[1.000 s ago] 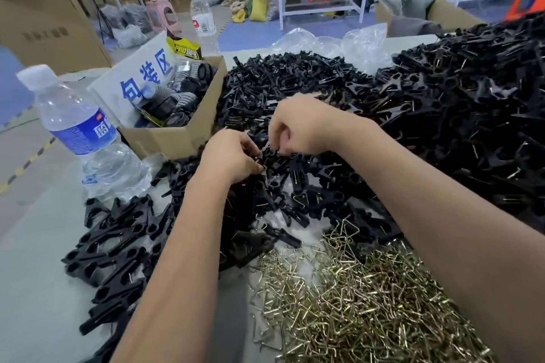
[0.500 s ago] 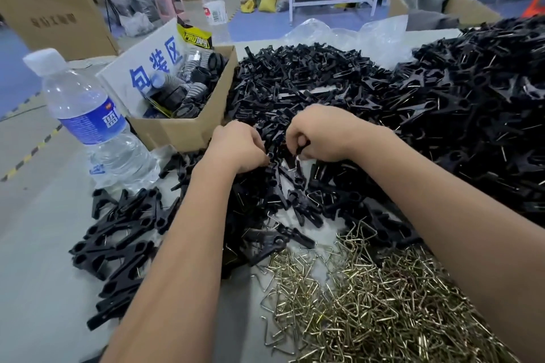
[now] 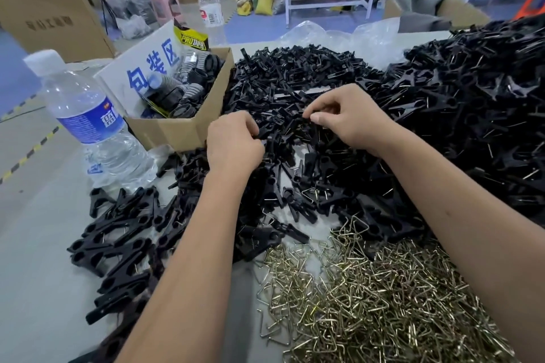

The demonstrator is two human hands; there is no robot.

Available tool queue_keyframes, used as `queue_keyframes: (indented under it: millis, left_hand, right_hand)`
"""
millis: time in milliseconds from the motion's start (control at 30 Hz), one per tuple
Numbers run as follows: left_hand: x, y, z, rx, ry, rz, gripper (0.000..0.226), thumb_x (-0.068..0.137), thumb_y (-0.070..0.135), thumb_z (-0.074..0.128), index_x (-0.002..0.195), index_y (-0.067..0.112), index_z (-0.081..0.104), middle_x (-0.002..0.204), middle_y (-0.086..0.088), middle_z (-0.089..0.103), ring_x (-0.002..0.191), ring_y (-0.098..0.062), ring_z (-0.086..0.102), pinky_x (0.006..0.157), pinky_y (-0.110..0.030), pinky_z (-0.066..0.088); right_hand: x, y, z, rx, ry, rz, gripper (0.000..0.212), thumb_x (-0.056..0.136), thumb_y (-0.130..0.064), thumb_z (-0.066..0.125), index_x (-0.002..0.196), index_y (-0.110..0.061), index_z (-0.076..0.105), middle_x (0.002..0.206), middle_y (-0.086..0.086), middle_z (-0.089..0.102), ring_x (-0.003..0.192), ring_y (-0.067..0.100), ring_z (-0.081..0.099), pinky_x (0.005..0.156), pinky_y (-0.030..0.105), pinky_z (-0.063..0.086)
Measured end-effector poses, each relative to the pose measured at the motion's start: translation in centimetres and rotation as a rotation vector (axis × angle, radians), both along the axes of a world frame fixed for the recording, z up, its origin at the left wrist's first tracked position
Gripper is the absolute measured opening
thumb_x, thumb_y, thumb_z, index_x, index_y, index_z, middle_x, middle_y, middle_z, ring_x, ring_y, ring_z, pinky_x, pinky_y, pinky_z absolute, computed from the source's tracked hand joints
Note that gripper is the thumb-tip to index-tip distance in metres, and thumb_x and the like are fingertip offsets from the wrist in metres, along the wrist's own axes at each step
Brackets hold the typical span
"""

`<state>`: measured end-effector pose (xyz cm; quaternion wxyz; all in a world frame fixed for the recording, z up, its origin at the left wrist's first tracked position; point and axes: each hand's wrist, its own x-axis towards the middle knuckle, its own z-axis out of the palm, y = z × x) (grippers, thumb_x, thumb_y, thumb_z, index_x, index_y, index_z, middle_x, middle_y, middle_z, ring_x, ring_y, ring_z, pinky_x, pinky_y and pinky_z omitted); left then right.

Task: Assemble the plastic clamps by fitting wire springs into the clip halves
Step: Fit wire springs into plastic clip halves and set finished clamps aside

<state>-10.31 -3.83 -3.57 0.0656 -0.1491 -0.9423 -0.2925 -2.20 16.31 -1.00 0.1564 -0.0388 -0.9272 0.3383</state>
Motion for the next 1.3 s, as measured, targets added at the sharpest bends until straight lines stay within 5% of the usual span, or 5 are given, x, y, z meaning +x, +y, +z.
queue_keyframes:
  millis: [167, 433, 567, 900, 1300]
  left_hand:
    - [2.0, 1.5, 1.1, 0.148, -0.084, -0.302, 0.014, 0.084, 0.028, 0.083, 0.077, 0.026, 0.072, 0.075, 0.010, 0.070, 0.064, 0.000, 0.059, 0.058, -0.016, 0.041]
    - [4.1, 2.5, 0.9, 0.343, -0.397, -0.399, 0.024, 0.079, 0.008, 0.087, 0.094, 0.017, 0.070, 0.077, 0.003, 0.075, 0.074, -0.016, 0.074, 0.079, -0.035, 0.063]
    - [4.0, 1.9, 0.6, 0.059, -0.222, -0.320, 0.019, 0.078, 0.019, 0.088, 0.088, 0.024, 0.072, 0.083, 0.009, 0.072, 0.071, -0.006, 0.067, 0.059, -0.011, 0.049]
    - [3.6, 1.0, 2.5, -0.339, -0.290, -0.467, 0.029, 0.074, 0.011, 0.092, 0.091, 0.030, 0.076, 0.091, 0.009, 0.068, 0.075, -0.005, 0.061, 0.064, -0.022, 0.044]
    - [5.5, -0.5, 0.8, 0.520, -0.442, -0.272, 0.014, 0.082, 0.011, 0.087, 0.085, 0.017, 0.075, 0.074, -0.003, 0.077, 0.067, -0.009, 0.074, 0.075, -0.032, 0.062]
  right_hand:
    - [0.7, -0.2, -0.7, -0.393, 0.112, -0.020, 0.018, 0.098, -0.008, 0.068, 0.095, -0.019, 0.082, 0.093, 0.018, 0.076, 0.078, 0.010, 0.065, 0.071, 0.027, 0.059]
    - [2.5, -0.7, -2.2, -0.481, 0.230, -0.112, 0.021, 0.096, -0.008, 0.069, 0.091, -0.024, 0.081, 0.089, 0.014, 0.076, 0.076, 0.023, 0.072, 0.068, 0.032, 0.061]
    - [2.6, -0.2, -2.8, -0.361, 0.269, -0.342, 0.016, 0.096, -0.010, 0.070, 0.094, -0.021, 0.081, 0.083, -0.001, 0.076, 0.071, 0.025, 0.074, 0.071, 0.042, 0.065]
    - [3.1, -0.5, -1.4, -0.317, 0.386, -0.353, 0.016, 0.100, -0.013, 0.067, 0.107, -0.019, 0.080, 0.092, -0.007, 0.077, 0.080, 0.014, 0.073, 0.073, 0.040, 0.064]
    - [8.9, -3.1, -3.1, -0.881, 0.363, -0.112, 0.016, 0.099, -0.020, 0.071, 0.109, -0.011, 0.064, 0.074, 0.013, 0.068, 0.050, 0.028, 0.066, 0.034, 0.025, 0.038]
